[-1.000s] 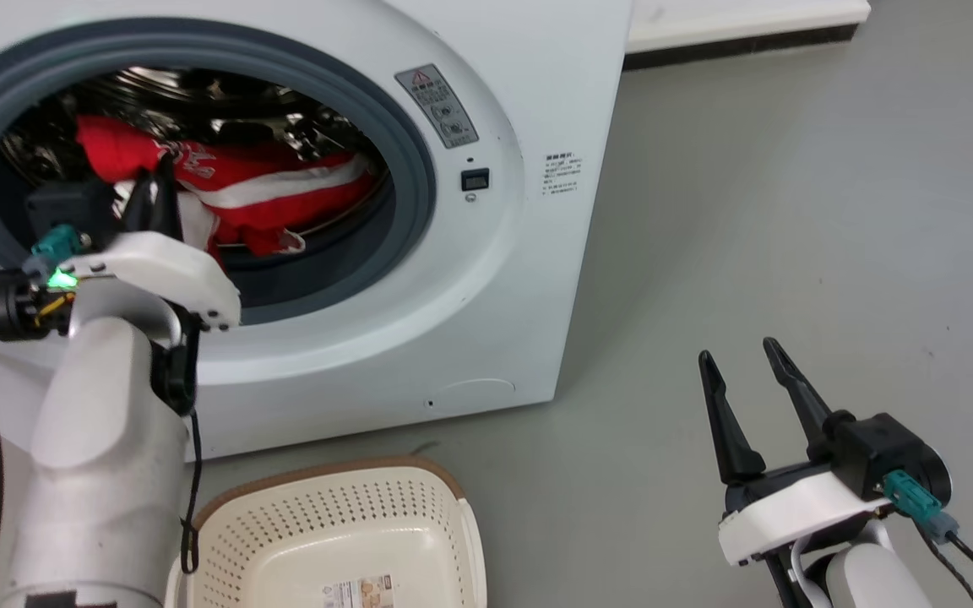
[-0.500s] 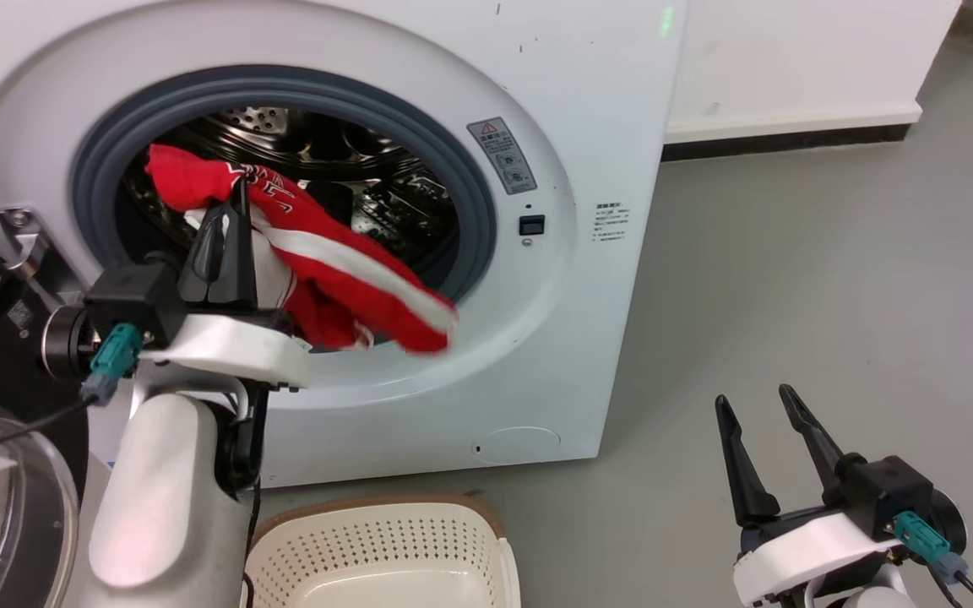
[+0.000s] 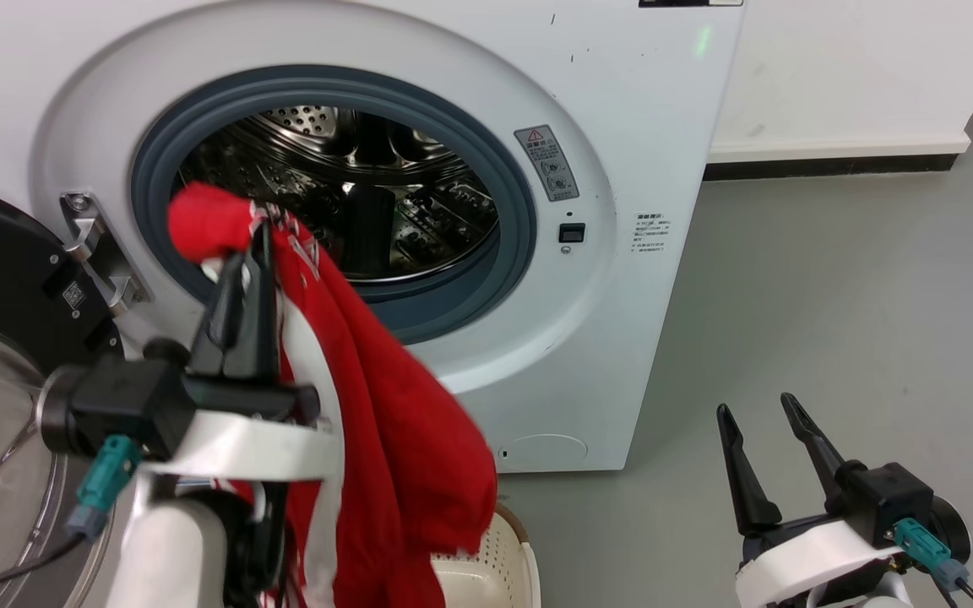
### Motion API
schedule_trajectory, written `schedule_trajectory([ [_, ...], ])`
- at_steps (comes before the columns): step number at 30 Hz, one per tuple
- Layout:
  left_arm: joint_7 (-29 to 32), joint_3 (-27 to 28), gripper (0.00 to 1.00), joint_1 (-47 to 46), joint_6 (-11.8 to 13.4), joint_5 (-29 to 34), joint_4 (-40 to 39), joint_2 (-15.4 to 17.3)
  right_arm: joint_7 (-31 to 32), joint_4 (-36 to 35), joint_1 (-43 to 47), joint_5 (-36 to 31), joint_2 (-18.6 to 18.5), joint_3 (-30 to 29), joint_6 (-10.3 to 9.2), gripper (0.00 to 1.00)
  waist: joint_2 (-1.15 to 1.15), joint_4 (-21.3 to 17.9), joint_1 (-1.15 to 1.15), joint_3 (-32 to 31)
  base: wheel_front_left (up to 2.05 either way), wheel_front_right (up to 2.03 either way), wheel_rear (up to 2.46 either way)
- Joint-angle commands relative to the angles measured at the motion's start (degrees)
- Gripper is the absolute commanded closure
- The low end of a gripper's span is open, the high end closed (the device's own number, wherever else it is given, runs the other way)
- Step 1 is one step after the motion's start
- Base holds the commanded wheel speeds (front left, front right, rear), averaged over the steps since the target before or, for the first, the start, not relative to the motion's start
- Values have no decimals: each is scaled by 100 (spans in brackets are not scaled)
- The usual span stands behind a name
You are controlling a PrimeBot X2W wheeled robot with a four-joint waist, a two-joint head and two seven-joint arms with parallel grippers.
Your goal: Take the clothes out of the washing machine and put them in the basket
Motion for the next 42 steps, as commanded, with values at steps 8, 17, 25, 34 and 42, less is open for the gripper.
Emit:
schedule_trajectory([
  [8,221,-98,100,1149,236,-296,328,-164,21,-103,-33,19,5,44,-2,0,0,50,1,284,0,0,0],
  [17,-220,-354,100,1187,199,-557,1576,-292,-1,-133,-326,9,5,59,-3,0,0,61,1,860,0,0,0],
  [25,-563,-479,100,633,213,-700,3174,-333,-58,-170,-715,15,5,166,-3,0,0,-68,1,1665,0,0,0],
  [34,-836,-427,100,-472,141,-774,5035,-354,-117,-155,-1197,-39,5,231,-3,0,0,-198,1,2593,0,0,0],
  [42,-872,-409,100,-1516,202,-720,6044,-367,-145,-167,-1552,-47,5,303,-3,0,0,-262,1,3378,0,0,0],
])
